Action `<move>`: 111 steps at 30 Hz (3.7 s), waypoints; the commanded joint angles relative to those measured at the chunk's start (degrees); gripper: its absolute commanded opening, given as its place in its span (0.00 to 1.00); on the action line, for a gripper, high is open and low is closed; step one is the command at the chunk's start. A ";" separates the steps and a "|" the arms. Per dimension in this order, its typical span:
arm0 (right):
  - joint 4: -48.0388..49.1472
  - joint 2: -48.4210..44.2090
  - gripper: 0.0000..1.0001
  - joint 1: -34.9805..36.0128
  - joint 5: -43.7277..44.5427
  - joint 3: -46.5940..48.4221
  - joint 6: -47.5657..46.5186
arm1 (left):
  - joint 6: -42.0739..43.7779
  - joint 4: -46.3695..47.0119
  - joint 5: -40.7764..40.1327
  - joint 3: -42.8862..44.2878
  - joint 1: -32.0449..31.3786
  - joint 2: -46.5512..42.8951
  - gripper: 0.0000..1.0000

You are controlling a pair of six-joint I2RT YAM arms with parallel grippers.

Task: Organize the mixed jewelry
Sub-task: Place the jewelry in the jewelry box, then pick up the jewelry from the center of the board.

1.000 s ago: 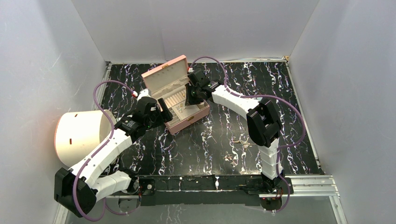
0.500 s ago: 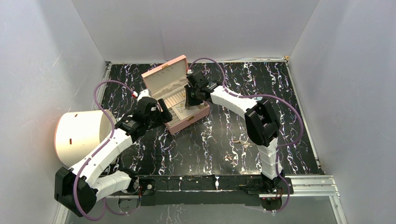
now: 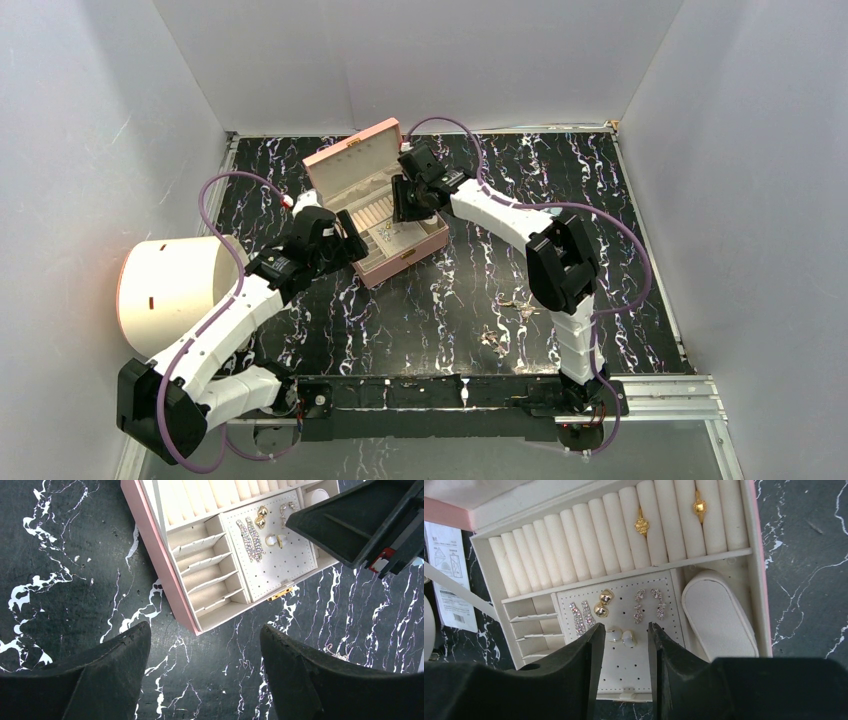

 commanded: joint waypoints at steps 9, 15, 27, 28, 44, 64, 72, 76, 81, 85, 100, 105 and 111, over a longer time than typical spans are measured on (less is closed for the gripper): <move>-4.82 -17.08 0.51 -2.04 9.22 -5.40 6.67 | -0.25 0.82 -1.20 6.66 0.52 -1.68 0.77; -9.41 -31.21 0.56 -8.22 8.17 -20.71 12.81 | -1.12 7.02 -1.37 5.71 0.56 -4.93 0.77; -24.39 -42.58 0.63 -17.18 5.29 -42.55 13.49 | -8.13 17.14 2.91 1.63 0.60 -3.51 0.77; -23.66 -42.19 0.63 -17.26 5.48 -43.52 13.28 | -8.63 17.59 3.17 1.80 0.59 -2.92 0.77; -14.77 -26.82 0.47 -12.62 7.68 -39.86 -8.48 | -8.29 17.77 6.66 4.07 0.65 2.09 0.77; -16.21 -18.06 0.26 -9.35 12.77 -38.52 -12.43 | -1.84 13.84 3.81 6.38 0.74 2.36 0.77; -16.44 -17.14 0.17 -9.16 15.52 -37.32 -11.76 | 0.01 12.77 2.71 7.16 0.82 1.92 0.77; -14.13 -17.41 0.09 -9.24 13.41 -37.49 -11.71 | 0.53 12.39 2.08 7.32 0.81 1.58 0.77; -9.93 -16.08 0.08 -9.21 7.25 -36.35 -12.15 | 0.41 12.40 2.01 6.93 0.83 1.31 0.77; -5.26 -15.08 0.08 -9.13 1.58 -34.92 -13.10 | 0.21 12.29 2.05 6.62 0.82 0.89 0.77; -4.65 -14.57 0.21 -8.99 6.50 -34.19 -13.12 | 0.46 11.18 1.51 6.38 0.81 -0.65 0.77; -6.21 -16.38 0.24 -8.79 7.51 -35.62 -12.78 | -0.09 11.86 2.16 6.09 0.81 -0.22 0.77; -7.02 -15.83 0.26 -8.13 7.16 -35.34 -13.12 | -0.83 12.54 2.82 5.91 0.81 0.16 0.77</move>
